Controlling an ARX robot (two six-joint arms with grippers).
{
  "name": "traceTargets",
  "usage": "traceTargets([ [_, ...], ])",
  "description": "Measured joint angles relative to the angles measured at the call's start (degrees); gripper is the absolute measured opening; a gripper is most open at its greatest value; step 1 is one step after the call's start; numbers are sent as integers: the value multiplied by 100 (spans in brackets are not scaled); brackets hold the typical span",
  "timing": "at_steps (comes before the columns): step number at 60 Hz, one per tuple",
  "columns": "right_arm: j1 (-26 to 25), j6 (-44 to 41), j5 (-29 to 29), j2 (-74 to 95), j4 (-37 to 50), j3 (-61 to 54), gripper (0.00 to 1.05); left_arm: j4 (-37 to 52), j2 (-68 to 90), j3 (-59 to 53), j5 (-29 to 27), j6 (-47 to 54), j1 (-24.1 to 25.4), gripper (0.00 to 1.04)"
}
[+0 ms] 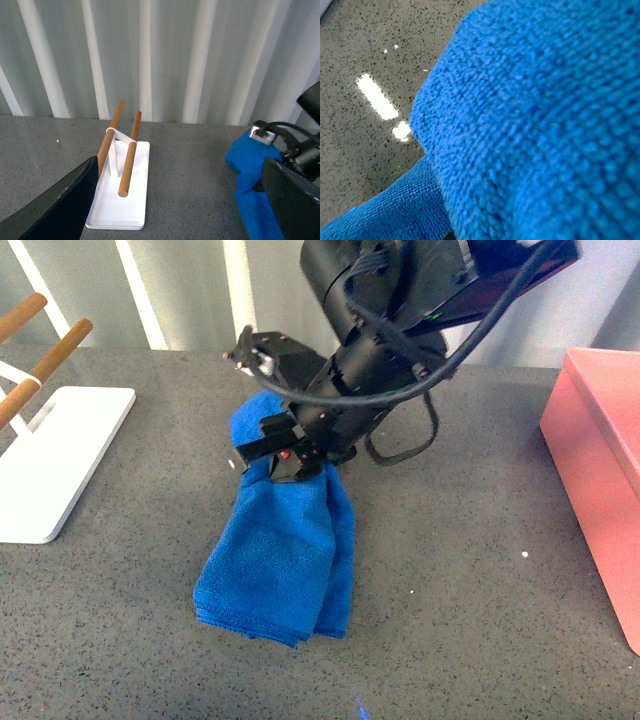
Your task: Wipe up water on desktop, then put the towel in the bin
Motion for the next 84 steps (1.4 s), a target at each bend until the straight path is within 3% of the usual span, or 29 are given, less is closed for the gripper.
traceTargets([
  [14, -273, 22, 39, -876, 2, -555, 5, 0, 0, 0, 0, 0, 0, 98],
  [40, -452, -175, 365, -1967, -616, -525, 5, 0, 0, 0, 0, 0, 0, 98],
  [51, -654, -170, 933, -2159, -968, -297, 5, 0, 0, 0, 0, 0, 0, 98],
  [74, -1344, -195, 2715, -2922, -1458, -310, 5, 0, 0, 0, 0, 0, 0, 98],
  [84, -1770, -120, 3110, -3523, -1759, -490, 5, 0, 0, 0, 0, 0, 0, 98],
])
